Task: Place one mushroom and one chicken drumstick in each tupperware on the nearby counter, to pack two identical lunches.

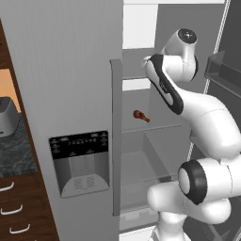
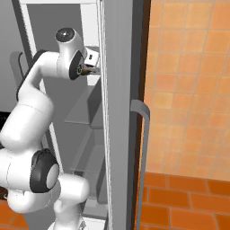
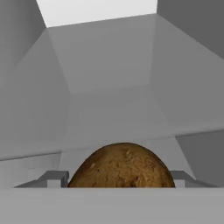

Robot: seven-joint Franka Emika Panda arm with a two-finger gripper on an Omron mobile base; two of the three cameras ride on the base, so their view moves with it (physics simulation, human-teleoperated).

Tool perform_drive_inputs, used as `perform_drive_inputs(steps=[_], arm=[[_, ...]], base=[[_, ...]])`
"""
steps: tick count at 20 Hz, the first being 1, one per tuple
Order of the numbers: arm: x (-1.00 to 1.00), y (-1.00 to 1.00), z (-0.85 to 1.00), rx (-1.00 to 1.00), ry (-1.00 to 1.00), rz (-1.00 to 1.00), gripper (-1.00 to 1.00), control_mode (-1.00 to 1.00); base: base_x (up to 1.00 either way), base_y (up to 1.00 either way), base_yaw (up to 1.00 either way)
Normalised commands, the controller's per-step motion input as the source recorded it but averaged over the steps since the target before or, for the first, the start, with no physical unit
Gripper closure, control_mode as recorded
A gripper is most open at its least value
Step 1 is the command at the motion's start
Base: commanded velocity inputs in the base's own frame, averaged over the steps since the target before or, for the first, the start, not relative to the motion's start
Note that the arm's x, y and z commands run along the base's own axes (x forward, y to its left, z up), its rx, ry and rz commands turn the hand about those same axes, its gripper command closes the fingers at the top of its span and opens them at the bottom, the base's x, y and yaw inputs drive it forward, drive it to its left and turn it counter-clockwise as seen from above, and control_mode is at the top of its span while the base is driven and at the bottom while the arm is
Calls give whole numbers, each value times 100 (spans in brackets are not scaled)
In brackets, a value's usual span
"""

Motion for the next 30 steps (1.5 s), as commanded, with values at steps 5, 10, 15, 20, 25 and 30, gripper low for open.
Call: perform_drive_inputs(steps=[5, 10, 15, 20, 25, 30], arm=[[-100, 0, -39, -1, 2, 9, 100, -100], [-100, 1, -70, -6, 1, 8, 100, -100], [-100, 5, -80, -11, 13, 4, 100, -100], [-60, 8, -36, -4, 7, 1, 100, 100], [0, 0, 0, 0, 0, 0, 100, 100], [0, 0, 0, 0, 0, 0, 100, 100]], base=[[0, 0, 0], [0, 0, 0], [0, 0, 0], [-40, 19, 0], [-100, 83, 3], [-72, 100, 20]])
